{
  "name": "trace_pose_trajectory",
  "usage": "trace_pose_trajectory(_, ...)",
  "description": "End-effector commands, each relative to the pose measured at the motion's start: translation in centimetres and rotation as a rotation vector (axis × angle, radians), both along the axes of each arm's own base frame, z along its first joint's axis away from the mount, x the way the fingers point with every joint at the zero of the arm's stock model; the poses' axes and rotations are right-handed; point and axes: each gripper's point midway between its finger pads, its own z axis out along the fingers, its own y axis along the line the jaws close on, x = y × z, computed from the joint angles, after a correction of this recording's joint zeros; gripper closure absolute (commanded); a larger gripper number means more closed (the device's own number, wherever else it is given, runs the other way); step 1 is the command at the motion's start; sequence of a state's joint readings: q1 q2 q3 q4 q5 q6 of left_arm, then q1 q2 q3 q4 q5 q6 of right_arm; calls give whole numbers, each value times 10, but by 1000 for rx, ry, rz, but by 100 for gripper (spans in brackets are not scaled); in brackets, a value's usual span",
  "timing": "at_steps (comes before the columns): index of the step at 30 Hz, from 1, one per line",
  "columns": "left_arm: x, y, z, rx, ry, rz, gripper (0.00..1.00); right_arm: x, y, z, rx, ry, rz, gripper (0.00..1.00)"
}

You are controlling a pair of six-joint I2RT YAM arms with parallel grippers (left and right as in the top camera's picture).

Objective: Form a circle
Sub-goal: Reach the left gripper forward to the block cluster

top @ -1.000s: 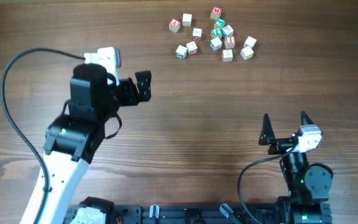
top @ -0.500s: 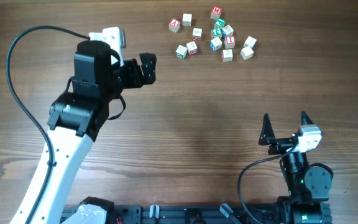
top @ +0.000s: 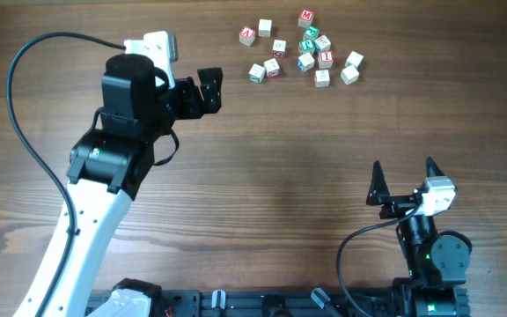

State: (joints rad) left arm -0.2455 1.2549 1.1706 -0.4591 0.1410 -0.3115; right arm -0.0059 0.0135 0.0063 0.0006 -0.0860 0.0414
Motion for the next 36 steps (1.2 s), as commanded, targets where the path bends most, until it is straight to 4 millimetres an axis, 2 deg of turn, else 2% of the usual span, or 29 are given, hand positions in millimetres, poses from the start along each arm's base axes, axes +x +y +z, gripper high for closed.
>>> trace_pose_trajectory(1, 10, -4, -3, 5, 7, -20, 1, 0, 1, 2, 13, -8, 7, 1)
trace_pose_trajectory(5, 20, -10, -15, 7, 28, -27, 2, 0, 1, 2, 13, -8, 7, 0)
trace_pose_trajectory(8, 24, -34, -13, 17, 29, -85, 2, 0, 1, 2, 13, -8, 7, 0)
trace_pose_trajectory(10, 24, -53, -3, 55, -1, -148, 2, 0, 1, 2, 13, -8, 7, 0)
trace_pose_trajectory(12, 27, -63, 9, 106, -33, -156, 1, 0, 1, 2, 13, -8, 7, 0)
trace_pose_trajectory(17, 50, -78, 42, 185, -133, -168, 0, 0, 1, 2, 13, -8, 7, 0)
trace_pose_trajectory(19, 65, -83, 43, 195, -137, -170, 0, 0, 1, 2, 13, -8, 7, 0)
trace_pose_trajectory(22, 85, -91, 22, 220, -79, -180, 0, 0, 1, 2, 14, -8, 7, 0)
trace_pose_trajectory(24, 102, -99, -7, 243, -10, -188, 0, 0, 1, 2, 14, -8, 7, 0)
trace_pose_trajectory(30, 133, -121, -75, 254, 121, -238, 0, 0, 1, 2, 13, -8, 7, 0)
trace_pose_trajectory(34, 147, -132, -107, 258, 179, -261, 1, 0, 1, 2, 13, -8, 7, 0)
trace_pose_trajectory(36, 147, -132, -126, 274, 223, -266, 0, 0, 1, 2, 13, -8, 7, 0)
